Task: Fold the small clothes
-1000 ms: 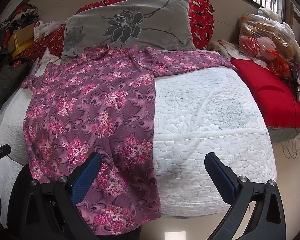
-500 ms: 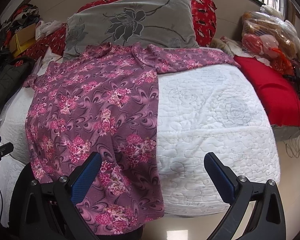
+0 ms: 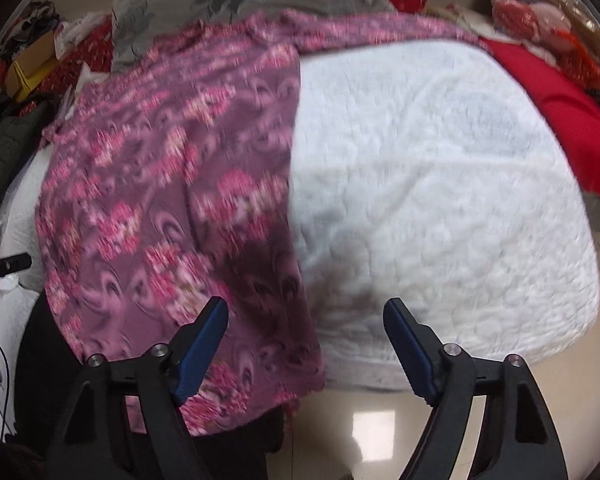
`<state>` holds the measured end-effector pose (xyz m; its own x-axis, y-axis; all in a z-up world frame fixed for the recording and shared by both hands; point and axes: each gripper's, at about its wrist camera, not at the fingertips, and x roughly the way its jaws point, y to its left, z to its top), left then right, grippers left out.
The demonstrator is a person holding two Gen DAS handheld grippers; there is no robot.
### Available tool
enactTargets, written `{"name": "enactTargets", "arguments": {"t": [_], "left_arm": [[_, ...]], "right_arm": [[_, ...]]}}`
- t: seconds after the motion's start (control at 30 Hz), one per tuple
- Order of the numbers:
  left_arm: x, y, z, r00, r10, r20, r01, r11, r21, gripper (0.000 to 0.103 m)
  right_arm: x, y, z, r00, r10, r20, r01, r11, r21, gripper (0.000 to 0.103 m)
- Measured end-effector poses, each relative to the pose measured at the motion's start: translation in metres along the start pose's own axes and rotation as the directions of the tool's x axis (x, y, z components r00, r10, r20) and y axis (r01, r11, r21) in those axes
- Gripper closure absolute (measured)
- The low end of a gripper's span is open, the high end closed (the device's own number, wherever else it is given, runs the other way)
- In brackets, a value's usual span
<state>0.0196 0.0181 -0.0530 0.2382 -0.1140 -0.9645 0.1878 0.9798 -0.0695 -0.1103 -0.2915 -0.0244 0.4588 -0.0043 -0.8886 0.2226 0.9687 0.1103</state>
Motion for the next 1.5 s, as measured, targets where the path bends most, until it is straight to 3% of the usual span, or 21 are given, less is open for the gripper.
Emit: {"name": "enactTargets", "arguments": {"t": [0.1, 0.17, 0.2, 0.23, 0.27, 0.3, 0.33, 0.37, 0.43, 0.57, 0.67, 0.73, 0.8, 0.87, 1.07, 1.1, 1.13, 1.2, 1.3, 1.4, 1.5], "left_arm": [[0.013, -0.012, 0.004, 0.998, -0.028, -0.051, 0.028, 1.000, 0.006, 0.000], [0.018, -0.015, 0.004, 0.994, -0.078, -0.074, 0.077, 0.997, -0.016, 0.018], [0.020, -0.016, 0.005, 0.989, -0.111, -0.096, 0.109, 0.994, -0.020, 0.047], [0.022, -0.017, 0.005, 0.985, -0.130, -0.117, 0.128, 0.992, -0.021, 0.086], [0.024, -0.015, 0.005, 0.981, -0.137, -0.138, 0.135, 0.991, -0.027, 0.097], [0.022, -0.012, 0.004, 0.980, -0.144, -0.139, 0.140, 0.989, -0.038, 0.098], [0.019, -0.004, 0.003, 0.976, -0.173, -0.135, 0.166, 0.984, -0.058, 0.098], [0.014, 0.004, 0.000, 0.970, -0.202, -0.138, 0.192, 0.978, -0.083, 0.098], [-0.003, 0.028, -0.006, 0.953, -0.274, -0.129, 0.255, 0.955, -0.150, 0.098], [-0.076, 0.073, -0.015, 0.928, -0.374, -0.010, 0.362, 0.905, -0.223, 0.098], [-0.116, 0.093, -0.015, 0.924, -0.380, 0.050, 0.381, 0.897, -0.226, 0.098], [-0.121, 0.100, -0.015, 0.935, -0.351, 0.049, 0.353, 0.909, -0.221, 0.098], [-0.109, 0.106, -0.013, 0.964, -0.265, 0.026, 0.265, 0.940, -0.217, 0.098], [-0.082, 0.108, -0.017, 0.975, -0.222, -0.018, 0.211, 0.947, -0.242, 0.098], [-0.042, 0.103, -0.036, 0.934, -0.347, -0.087, 0.308, 0.902, -0.301, 0.094], [-0.041, 0.097, -0.036, 0.933, -0.347, -0.093, 0.310, 0.908, -0.281, 0.082], [-0.037, 0.090, -0.035, 0.937, -0.335, -0.100, 0.299, 0.917, -0.264, 0.061], [-0.033, 0.084, -0.036, 0.948, -0.302, -0.100, 0.272, 0.932, -0.238, 0.046], [-0.024, 0.080, -0.036, 0.955, -0.266, -0.133, 0.232, 0.947, -0.222, 0.048], [-0.024, 0.082, -0.042, 0.961, -0.241, -0.137, 0.214, 0.959, -0.189, 0.079], [-0.017, 0.088, -0.047, 0.971, -0.163, -0.173, 0.135, 0.977, -0.164, 0.081]], "right_arm": [[0.018, -0.003, -0.003, 0.998, 0.030, -0.048, -0.029, 1.000, 0.010, 0.032], [0.030, -0.005, -0.004, 0.994, 0.066, -0.085, -0.063, 0.997, 0.036, 0.039], [0.036, -0.005, -0.004, 0.992, 0.082, -0.095, -0.078, 0.996, 0.047, 0.042], [0.038, -0.005, -0.004, 0.992, 0.084, -0.091, -0.080, 0.996, 0.049, 0.043], [0.037, -0.005, -0.005, 0.994, 0.085, -0.071, -0.082, 0.996, 0.045, 0.045], [0.034, -0.005, -0.005, 0.993, 0.107, -0.052, -0.105, 0.994, 0.037, 0.057], [0.033, -0.006, -0.004, 0.990, 0.134, -0.044, -0.133, 0.991, 0.031, 0.100], [0.028, -0.007, -0.004, 0.984, 0.171, -0.040, -0.170, 0.985, 0.029, 0.096], [0.015, -0.009, -0.003, 0.980, 0.196, -0.018, -0.196, 0.981, 0.014, 0.099], [-0.052, -0.024, 0.004, 0.927, 0.354, 0.127, -0.363, 0.930, 0.059, 0.100], [-0.103, -0.041, 0.012, 0.880, 0.399, 0.257, -0.431, 0.899, 0.078, 0.100], [-0.114, -0.050, 0.014, 0.871, 0.398, 0.290, -0.441, 0.891, 0.103, 0.100], [-0.109, -0.058, 0.016, 0.887, 0.357, 0.292, -0.405, 0.906, 0.125, 0.100], [-0.090, -0.064, 0.014, 0.904, 0.334, 0.266, -0.385, 0.907, 0.169, 0.100], [-0.038, -0.080, -0.018, 0.950, 0.296, 0.104, -0.313, 0.912, 0.264, 0.100], [-0.036, -0.080, -0.018, 0.951, 0.293, 0.100, -0.309, 0.912, 0.269, 0.099], [-0.034, -0.081, -0.019, 0.951, 0.293, 0.099, -0.309, 0.911, 0.273, 0.099], [-0.034, -0.083, -0.020, 0.952, 0.287, 0.104, -0.305, 0.910, 0.281, 0.099], [-0.034, -0.082, -0.015, 0.955, 0.278, 0.103, -0.296, 0.916, 0.271, 0.099], [-0.043, -0.085, -0.013, 0.944, 0.297, 0.145, -0.328, 0.901, 0.283, 0.100], [-0.042, -0.088, -0.008, 0.953, 0.260, 0.154, -0.295, 0.909, 0.293, 0.100]]}}
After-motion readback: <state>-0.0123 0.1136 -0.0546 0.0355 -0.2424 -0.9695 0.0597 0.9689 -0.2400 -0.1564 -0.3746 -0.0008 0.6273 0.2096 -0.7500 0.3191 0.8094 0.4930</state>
